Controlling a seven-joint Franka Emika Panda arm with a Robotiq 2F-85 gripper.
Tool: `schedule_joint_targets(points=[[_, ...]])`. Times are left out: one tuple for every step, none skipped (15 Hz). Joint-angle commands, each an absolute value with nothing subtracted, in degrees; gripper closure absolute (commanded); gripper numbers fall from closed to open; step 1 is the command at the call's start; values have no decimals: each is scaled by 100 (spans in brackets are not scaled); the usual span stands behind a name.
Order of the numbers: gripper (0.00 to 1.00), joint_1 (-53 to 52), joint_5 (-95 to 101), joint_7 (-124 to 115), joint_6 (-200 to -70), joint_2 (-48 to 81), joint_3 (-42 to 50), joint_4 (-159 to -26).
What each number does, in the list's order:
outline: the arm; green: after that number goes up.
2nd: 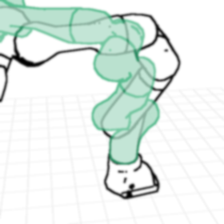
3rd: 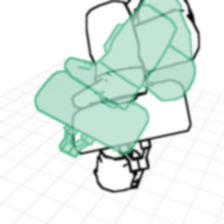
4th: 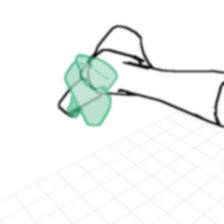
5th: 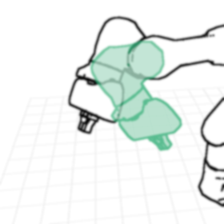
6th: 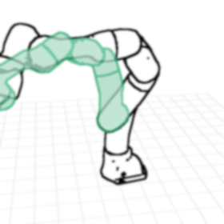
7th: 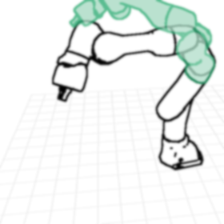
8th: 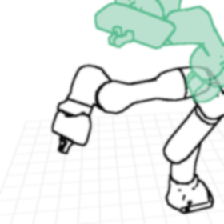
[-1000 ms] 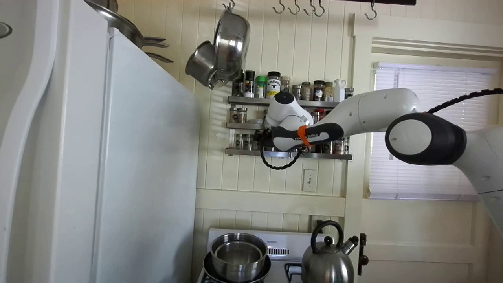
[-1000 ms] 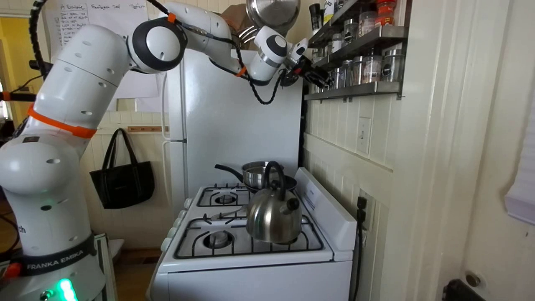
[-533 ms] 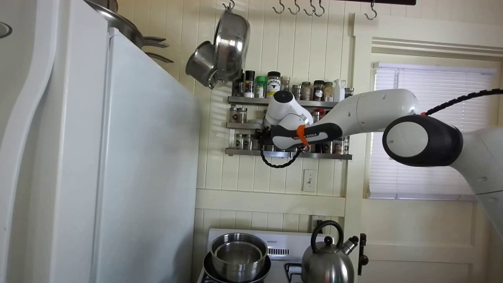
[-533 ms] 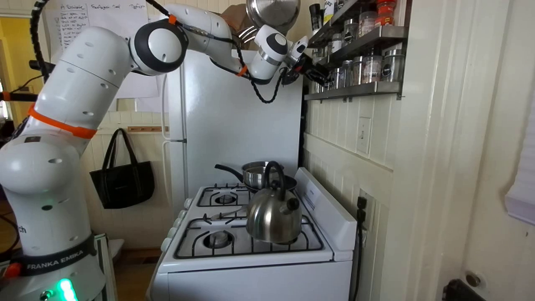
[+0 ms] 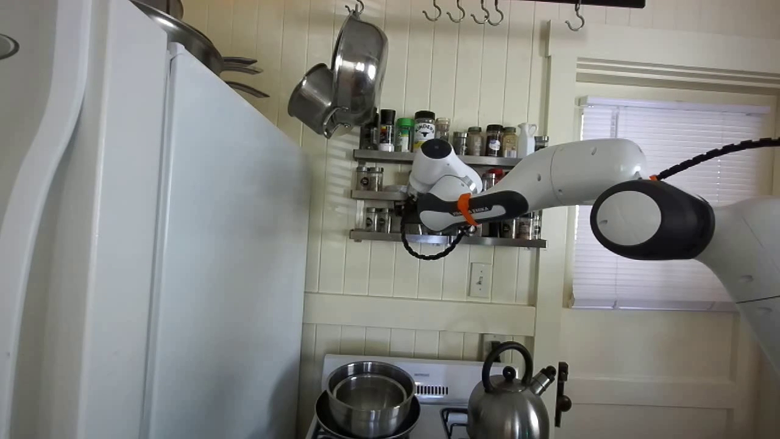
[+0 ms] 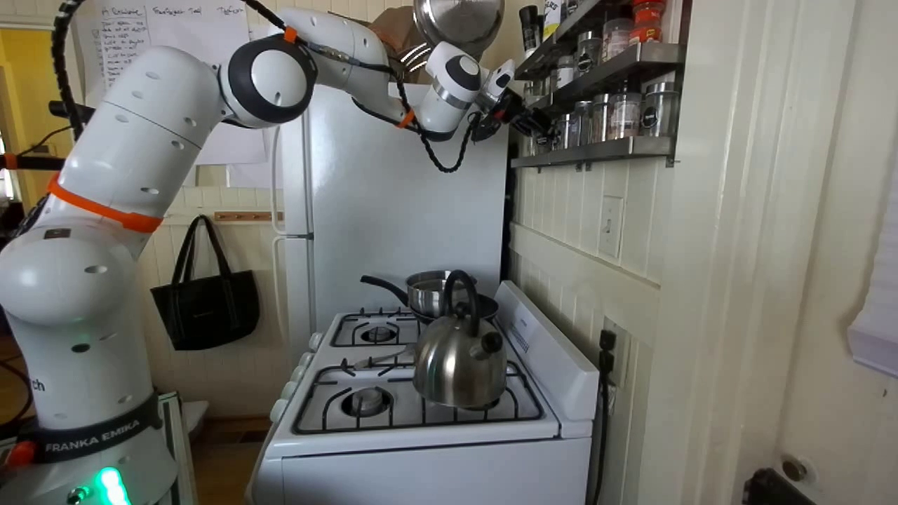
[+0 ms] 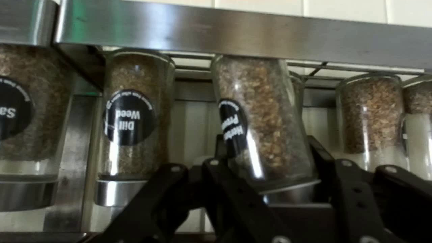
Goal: Remove one glass jar from the bottom shelf and put it on the stovetop.
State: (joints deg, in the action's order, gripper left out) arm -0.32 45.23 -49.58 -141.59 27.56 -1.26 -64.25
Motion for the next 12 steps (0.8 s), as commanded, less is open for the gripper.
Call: schedule_joint_targets(points=[[50, -141, 4685, -5080, -13967, 2877, -7, -6262], [46, -155, 4698, -5091, -13952, 2879, 12, -6262], [46, -157, 4689, -5075, -13947, 2874, 15, -6274], [46, -166, 4697, -5086, -13933, 2871, 31, -6278], [48, -175, 4698, -5102, -13909, 2865, 48, -6282], [50, -181, 4696, -5103, -13885, 2857, 56, -6288], [53, -185, 4674, -5083, -13852, 2844, 55, -6299], [50, -197, 4644, -5069, -13792, 2829, 51, -6307], [45, -200, 4589, -5045, -13699, 2804, 27, -6318], [41, -206, 4564, -5036, -13615, 2792, 17, -6315], [35, -209, 4515, -5025, -13479, 2771, -5, -6313], [40, -233, 4549, -5042, -13367, 2765, 13, -6293]])
